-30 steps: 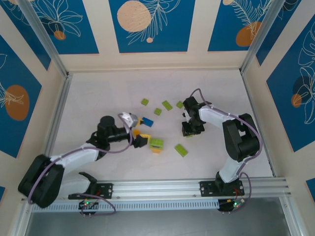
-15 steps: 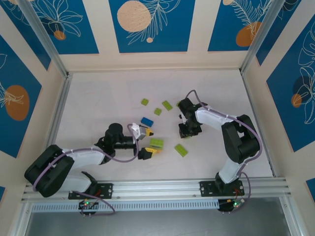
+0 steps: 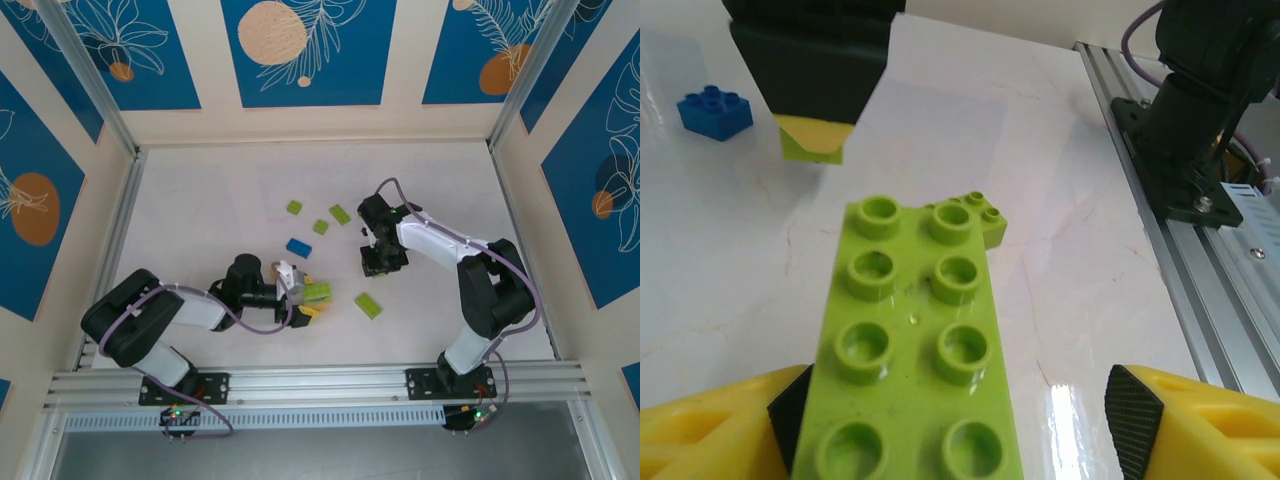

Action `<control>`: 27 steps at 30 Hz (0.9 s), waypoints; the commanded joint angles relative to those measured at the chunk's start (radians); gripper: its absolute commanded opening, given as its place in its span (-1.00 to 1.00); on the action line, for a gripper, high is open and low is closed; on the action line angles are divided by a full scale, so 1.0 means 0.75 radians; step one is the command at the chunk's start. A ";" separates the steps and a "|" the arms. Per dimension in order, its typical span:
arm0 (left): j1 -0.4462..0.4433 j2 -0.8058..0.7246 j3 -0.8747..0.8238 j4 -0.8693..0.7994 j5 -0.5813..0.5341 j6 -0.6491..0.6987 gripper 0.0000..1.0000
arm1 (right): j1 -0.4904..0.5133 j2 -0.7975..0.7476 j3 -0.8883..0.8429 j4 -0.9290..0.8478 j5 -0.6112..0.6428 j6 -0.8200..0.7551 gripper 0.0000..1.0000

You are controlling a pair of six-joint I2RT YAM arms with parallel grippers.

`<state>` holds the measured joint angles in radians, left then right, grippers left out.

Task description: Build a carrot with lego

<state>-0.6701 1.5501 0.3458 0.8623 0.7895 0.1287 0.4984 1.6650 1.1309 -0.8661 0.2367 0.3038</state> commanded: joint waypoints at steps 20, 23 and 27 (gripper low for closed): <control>-0.008 0.046 0.055 0.101 -0.003 0.068 0.32 | 0.035 -0.031 -0.020 -0.006 -0.006 0.041 -0.32; -0.007 0.050 0.063 0.113 -0.021 0.069 0.17 | 0.041 -0.033 -0.035 0.007 -0.007 0.045 -0.33; -0.007 0.038 0.067 0.104 -0.030 0.074 -0.01 | 0.047 -0.043 -0.039 0.008 -0.007 0.051 -0.33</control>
<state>-0.6701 1.5761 0.3744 0.9058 0.7654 0.1654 0.5243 1.6650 1.1133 -0.8600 0.2398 0.3225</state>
